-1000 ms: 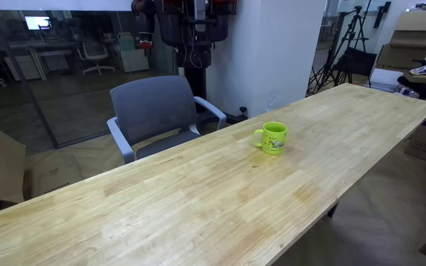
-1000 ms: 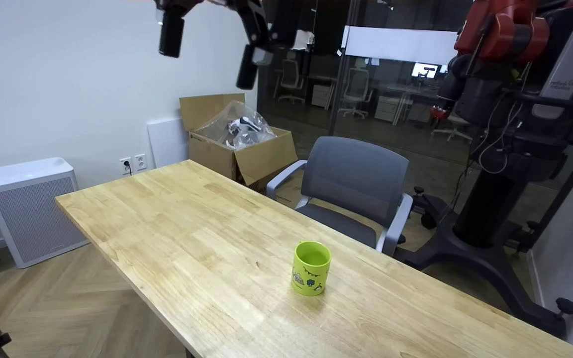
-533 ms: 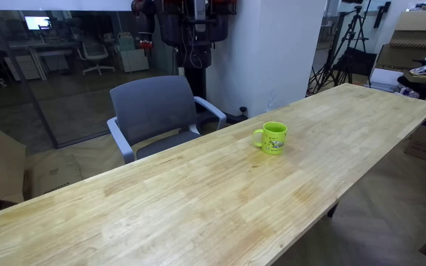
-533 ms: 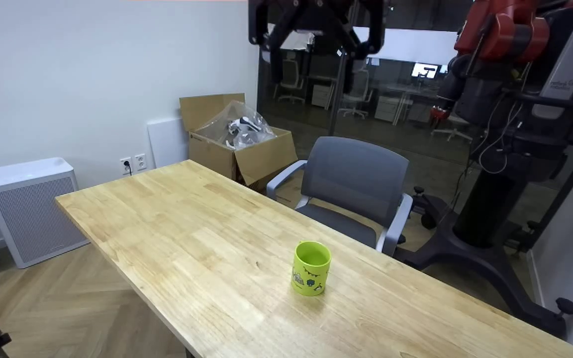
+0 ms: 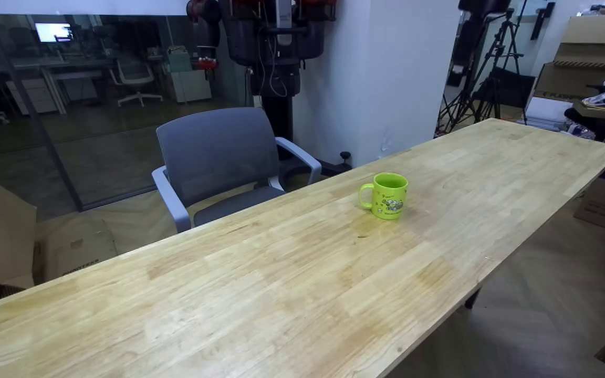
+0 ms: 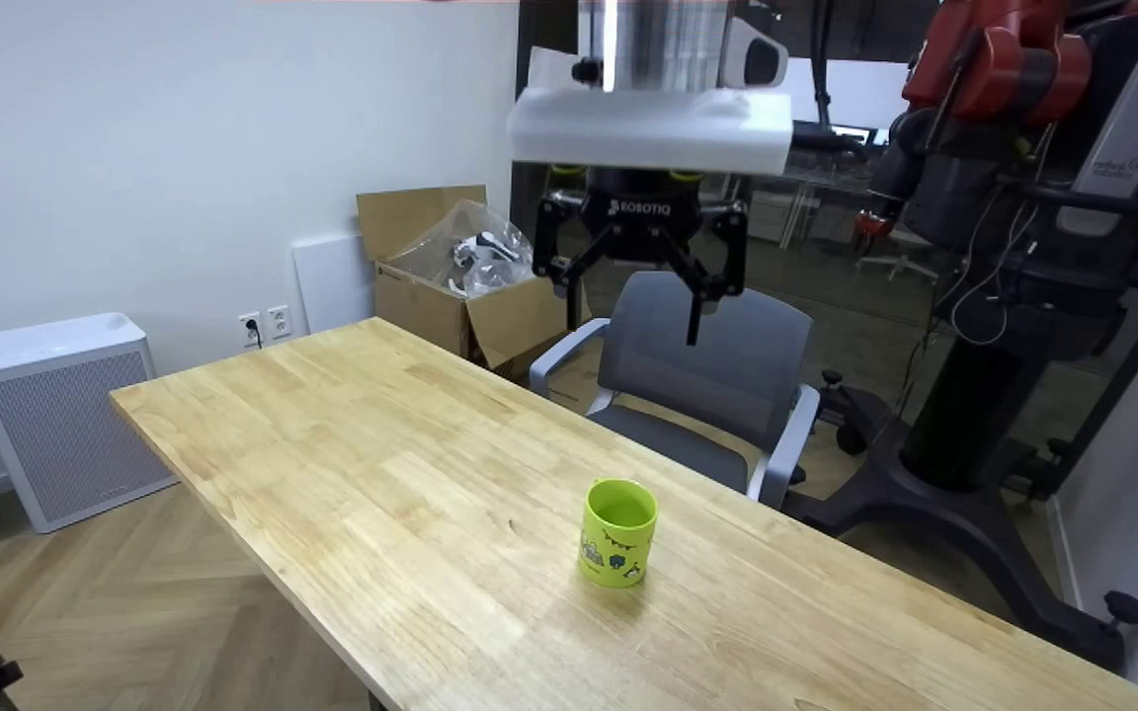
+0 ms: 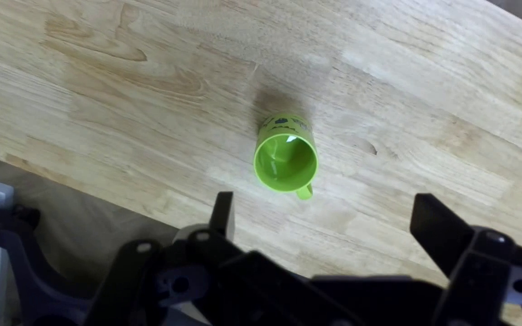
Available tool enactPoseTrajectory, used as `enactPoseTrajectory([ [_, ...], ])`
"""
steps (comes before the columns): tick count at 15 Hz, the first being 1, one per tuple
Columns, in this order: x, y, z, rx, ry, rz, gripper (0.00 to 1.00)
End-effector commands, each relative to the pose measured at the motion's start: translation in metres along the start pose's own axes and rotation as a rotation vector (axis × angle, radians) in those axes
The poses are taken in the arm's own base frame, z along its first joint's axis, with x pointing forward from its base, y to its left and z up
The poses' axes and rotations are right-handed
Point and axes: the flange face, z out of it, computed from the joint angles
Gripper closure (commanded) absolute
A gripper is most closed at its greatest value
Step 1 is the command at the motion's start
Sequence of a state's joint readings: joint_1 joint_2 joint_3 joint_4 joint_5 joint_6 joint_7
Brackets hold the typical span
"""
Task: Slide the mug backwards
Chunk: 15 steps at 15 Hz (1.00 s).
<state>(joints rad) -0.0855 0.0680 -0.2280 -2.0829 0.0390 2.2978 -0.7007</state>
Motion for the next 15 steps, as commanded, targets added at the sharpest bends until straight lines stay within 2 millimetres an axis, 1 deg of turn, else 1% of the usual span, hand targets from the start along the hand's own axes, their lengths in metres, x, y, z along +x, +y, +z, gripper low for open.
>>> enactPoseTrajectory([
  [1, 0.005, -0.001, 0.010, 0.004, -0.014, -0.008, 0.00],
  [2, 0.008, 0.000, 0.016, 0.006, -0.022, -0.012, 0.00],
  [3, 0.010, 0.001, 0.018, 0.005, -0.024, -0.013, 0.00],
  [6, 0.012, 0.003, 0.016, -0.015, -0.022, 0.003, 0.00],
  [7, 0.018, 0.005, 0.021, -0.028, -0.017, 0.031, 0.00],
  [8, 0.026, 0.005, 0.028, -0.021, -0.018, 0.022, 0.00],
  [10, 0.042, 0.004, 0.048, -0.003, -0.035, 0.008, 0.00],
  [15, 0.083, -0.012, 0.116, 0.079, -0.126, -0.075, 0.00],
])
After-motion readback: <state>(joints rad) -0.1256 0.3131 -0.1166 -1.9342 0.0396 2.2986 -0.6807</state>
